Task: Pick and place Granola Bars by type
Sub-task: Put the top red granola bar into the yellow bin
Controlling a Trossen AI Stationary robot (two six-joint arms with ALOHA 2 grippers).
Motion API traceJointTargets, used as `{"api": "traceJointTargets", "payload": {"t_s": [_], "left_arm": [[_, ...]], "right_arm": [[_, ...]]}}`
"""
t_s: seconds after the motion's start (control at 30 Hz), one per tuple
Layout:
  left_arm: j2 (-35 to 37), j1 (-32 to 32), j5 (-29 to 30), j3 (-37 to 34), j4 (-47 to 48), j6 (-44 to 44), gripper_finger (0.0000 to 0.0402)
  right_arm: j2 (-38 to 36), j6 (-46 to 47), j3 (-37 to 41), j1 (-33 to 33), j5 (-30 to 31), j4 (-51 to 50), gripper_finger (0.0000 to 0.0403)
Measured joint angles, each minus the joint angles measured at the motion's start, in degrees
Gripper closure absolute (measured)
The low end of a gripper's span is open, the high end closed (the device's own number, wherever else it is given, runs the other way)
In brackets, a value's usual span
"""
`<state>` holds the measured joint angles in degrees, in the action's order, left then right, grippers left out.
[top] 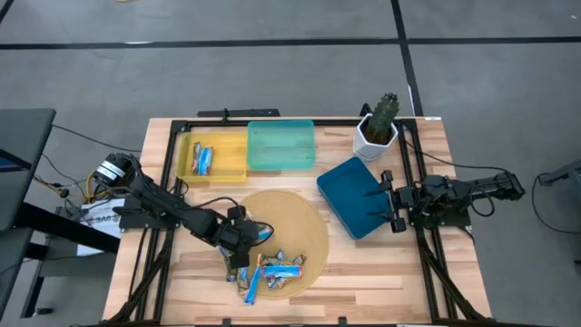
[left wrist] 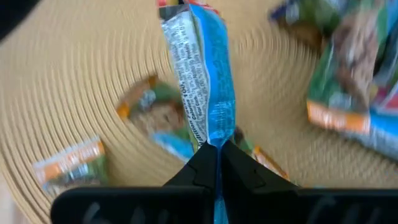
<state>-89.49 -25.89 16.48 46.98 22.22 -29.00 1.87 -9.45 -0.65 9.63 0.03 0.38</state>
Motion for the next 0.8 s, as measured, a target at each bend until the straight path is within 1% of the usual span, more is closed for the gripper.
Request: {"api": "traceJointTargets", "payload": {"t_s": [0.17, 0.5, 0.63, 0.8], "left_arm": [[0.0, 0.0, 6.2, 0.0, -7.77, 3.73, 0.0399], [0.0, 0.24, 20.13, 0.0, -29.9, 16.98, 0.04], [0.0, 0.78, 23.5, 0.0, -37.79, 21.95, 0.04], [0.0, 1.68, 24.79, 0.0, -45.81, 27.59, 0.04]], "right_arm": [[0.0, 0.0, -0.01, 0.0, 0.0, 0.0, 0.0159], [0.0, -0.02, 0.01, 0.0, 0.0, 0.0, 0.0159], [0.0, -0.02, -0.01, 0.0, 0.0, 0.0, 0.0159], [0.0, 0.0, -0.01, 0.0, 0.0, 0.0, 0.0159]]}}
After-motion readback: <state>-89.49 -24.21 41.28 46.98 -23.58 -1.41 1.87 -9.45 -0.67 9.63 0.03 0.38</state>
